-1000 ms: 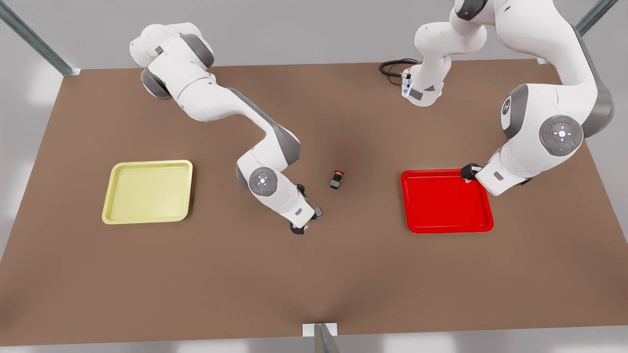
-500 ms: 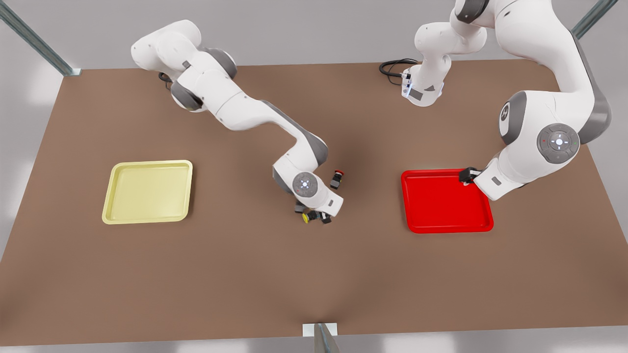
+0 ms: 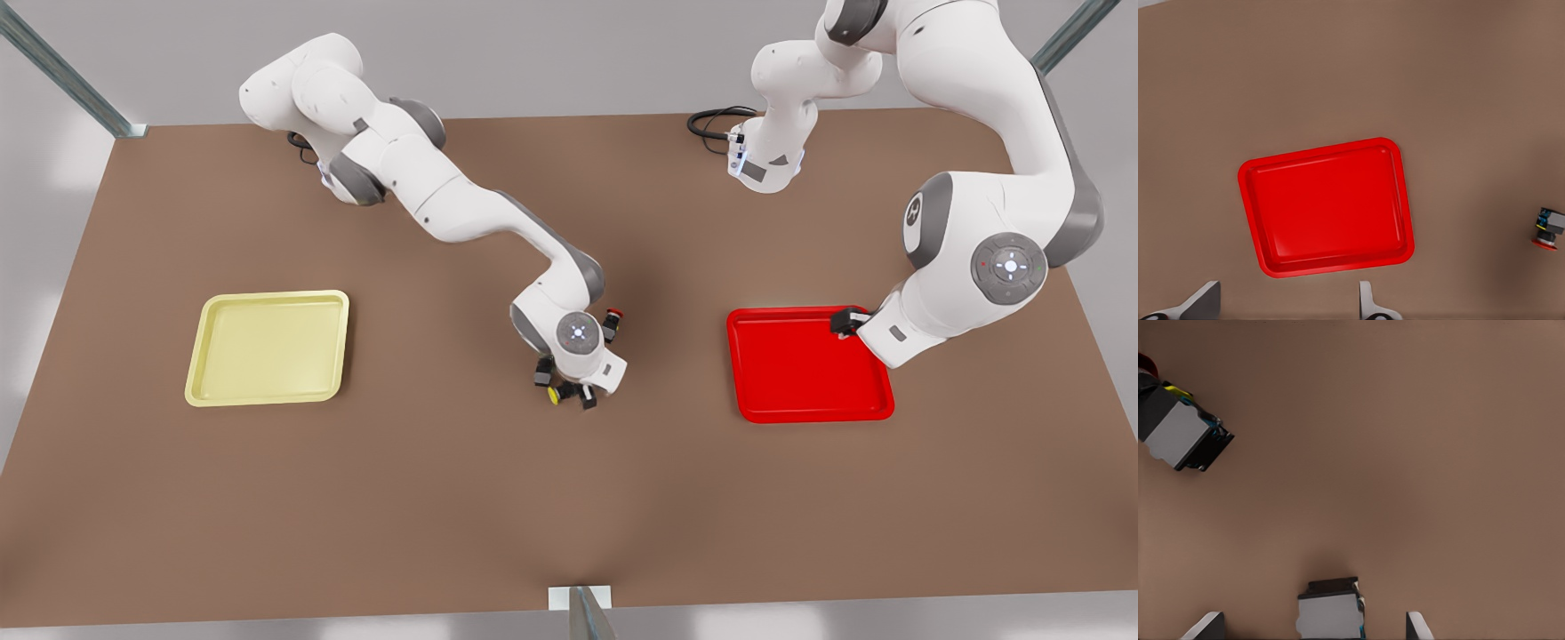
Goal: Place the switches on the corresponding trays according to their colors
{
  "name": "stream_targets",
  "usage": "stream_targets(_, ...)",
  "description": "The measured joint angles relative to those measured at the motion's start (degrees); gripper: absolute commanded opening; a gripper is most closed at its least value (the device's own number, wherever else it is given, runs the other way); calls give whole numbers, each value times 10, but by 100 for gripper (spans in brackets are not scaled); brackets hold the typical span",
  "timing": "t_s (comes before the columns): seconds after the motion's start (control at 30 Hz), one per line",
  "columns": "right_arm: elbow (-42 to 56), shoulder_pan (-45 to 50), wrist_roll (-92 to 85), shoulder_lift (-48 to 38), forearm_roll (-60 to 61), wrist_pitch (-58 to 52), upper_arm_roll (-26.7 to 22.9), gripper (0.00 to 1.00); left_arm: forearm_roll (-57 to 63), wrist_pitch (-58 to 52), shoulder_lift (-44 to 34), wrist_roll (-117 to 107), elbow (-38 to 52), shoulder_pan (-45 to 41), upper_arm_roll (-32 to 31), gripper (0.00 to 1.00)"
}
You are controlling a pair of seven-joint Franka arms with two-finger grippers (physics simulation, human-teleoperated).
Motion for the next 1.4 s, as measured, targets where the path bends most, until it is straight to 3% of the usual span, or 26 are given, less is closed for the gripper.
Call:
stream_targets(0.4,-12,5,-28,17,-1,29,-15,100,1,2,7,-1,0,0,0,100)
stream_targets(0.47,-13,9,-28,21,0,42,-16,83,1,2,7,-1,0,0,0,100)
stream_targets(0.57,-12,9,-26,21,-1,42,-16,72,1,2,7,-1,0,0,0,100)
stream_targets(0.63,-12,10,-23,21,-1,41,-16,72,1,2,7,-1,0,0,0,100)
stream_targets(0.7,-12,10,-22,21,-1,41,-16,63,1,2,7,-1,0,-1,0,100)
stream_targets(0.9,-12,10,-23,21,-4,41,-21,63,1,2,7,-1,0,-1,0,100)
stream_targets(1.3,-14,10,-29,20,-4,41,-22,47,1,2,7,-1,0,-1,0,100)
stream_targets(1.4,-13,9,-25,19,-4,40,-22,48,1,2,7,-1,0,-1,0,100)
